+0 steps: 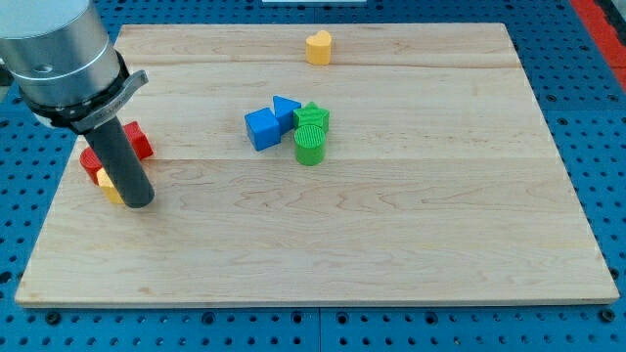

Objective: Move your arm towards the yellow heart

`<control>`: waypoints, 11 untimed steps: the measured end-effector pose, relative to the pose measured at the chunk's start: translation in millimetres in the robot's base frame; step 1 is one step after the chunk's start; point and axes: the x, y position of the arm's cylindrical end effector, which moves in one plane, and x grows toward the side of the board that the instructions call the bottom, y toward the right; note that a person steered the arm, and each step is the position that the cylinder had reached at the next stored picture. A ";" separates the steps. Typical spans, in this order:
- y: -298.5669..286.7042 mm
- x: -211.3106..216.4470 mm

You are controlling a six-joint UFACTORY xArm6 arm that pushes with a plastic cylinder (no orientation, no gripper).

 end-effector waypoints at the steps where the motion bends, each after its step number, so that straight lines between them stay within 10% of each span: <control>1: 32.3 -4.0; 5: 334.0 -92.1; 8: 340.5 -283.6; 11: 238.3 -291.7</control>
